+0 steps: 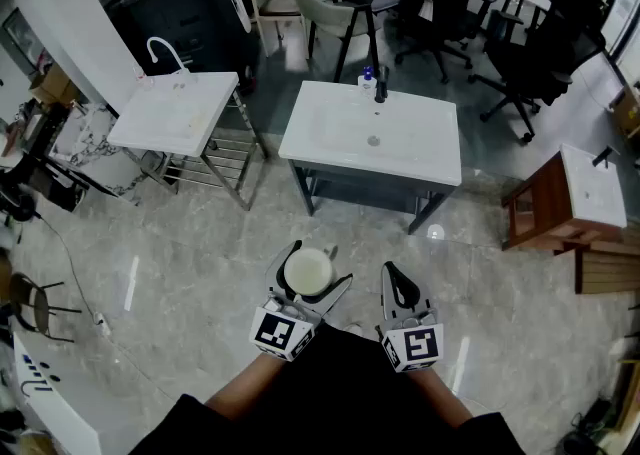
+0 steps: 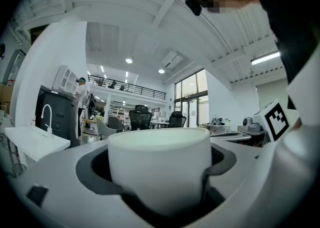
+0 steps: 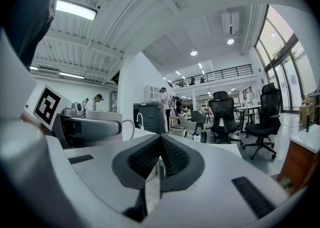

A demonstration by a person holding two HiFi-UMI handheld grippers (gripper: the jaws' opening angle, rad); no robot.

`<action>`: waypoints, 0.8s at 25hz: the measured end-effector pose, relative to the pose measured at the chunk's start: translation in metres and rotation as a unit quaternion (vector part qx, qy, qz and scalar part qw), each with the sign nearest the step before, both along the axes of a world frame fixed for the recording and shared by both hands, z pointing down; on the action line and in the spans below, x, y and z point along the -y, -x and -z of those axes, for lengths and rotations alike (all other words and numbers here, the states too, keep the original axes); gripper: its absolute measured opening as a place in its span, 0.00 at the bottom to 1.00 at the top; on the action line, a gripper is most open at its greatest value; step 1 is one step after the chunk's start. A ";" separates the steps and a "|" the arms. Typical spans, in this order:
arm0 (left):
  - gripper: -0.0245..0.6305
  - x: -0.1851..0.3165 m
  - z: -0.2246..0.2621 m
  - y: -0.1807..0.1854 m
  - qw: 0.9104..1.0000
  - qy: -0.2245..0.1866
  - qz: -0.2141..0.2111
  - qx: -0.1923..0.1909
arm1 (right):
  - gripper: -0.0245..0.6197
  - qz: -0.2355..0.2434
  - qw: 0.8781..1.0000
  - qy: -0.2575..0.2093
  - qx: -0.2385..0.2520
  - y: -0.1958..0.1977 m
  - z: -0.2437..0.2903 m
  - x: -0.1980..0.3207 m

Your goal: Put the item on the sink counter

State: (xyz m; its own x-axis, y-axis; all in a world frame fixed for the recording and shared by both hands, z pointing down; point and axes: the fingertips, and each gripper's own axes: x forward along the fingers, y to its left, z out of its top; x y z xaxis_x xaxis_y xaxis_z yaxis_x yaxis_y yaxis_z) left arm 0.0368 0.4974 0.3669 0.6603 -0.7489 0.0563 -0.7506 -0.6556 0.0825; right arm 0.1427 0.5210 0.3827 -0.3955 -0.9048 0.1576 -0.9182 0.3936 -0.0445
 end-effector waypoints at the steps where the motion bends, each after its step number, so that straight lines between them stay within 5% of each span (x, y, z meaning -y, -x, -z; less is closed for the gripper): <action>1: 0.74 0.000 -0.001 -0.001 1.000 0.001 0.001 0.001 | 0.09 0.002 1.000 0.000 0.003 0.000 -0.001 0.000; 11: 0.74 0.011 -0.021 0.003 1.000 0.022 0.003 0.004 | 0.09 0.030 0.999 -0.001 0.042 0.006 -0.015 0.006; 20: 0.74 0.090 -0.039 0.001 0.999 0.029 -0.017 -0.007 | 0.09 0.002 0.999 0.034 0.004 -0.003 -0.038 0.073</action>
State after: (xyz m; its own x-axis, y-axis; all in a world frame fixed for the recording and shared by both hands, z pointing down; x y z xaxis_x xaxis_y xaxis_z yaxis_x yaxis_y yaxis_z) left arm 0.0362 0.4072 0.4059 0.6861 -0.7221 0.0883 -0.7267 -0.6743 0.1315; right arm 0.1459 0.4478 0.4207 -0.4006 -0.8906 0.2151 -0.9161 0.3932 -0.0783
